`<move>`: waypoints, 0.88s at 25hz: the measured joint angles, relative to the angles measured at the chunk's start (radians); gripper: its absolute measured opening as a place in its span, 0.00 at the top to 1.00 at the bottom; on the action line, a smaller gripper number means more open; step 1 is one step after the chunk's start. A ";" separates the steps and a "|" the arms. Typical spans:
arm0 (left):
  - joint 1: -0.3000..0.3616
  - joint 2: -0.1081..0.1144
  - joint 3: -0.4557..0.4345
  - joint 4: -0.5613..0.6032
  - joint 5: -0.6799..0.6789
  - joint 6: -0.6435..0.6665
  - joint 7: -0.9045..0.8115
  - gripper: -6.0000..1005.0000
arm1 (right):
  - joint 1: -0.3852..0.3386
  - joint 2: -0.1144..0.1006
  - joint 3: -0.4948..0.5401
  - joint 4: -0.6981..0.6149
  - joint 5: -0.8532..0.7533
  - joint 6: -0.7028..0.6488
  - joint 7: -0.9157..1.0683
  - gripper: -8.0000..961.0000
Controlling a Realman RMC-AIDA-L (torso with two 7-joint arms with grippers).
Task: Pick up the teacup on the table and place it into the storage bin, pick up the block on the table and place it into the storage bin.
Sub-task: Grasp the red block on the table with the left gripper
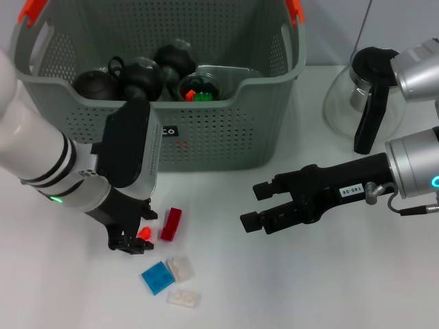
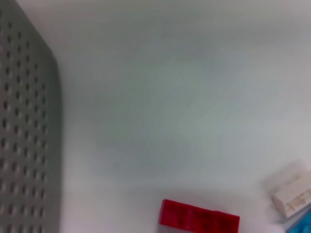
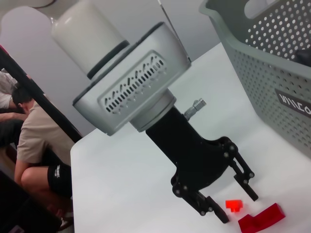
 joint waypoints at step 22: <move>-0.006 0.001 -0.002 -0.010 0.033 0.011 -0.023 0.65 | -0.005 -0.002 0.001 0.005 -0.001 0.012 -0.003 0.03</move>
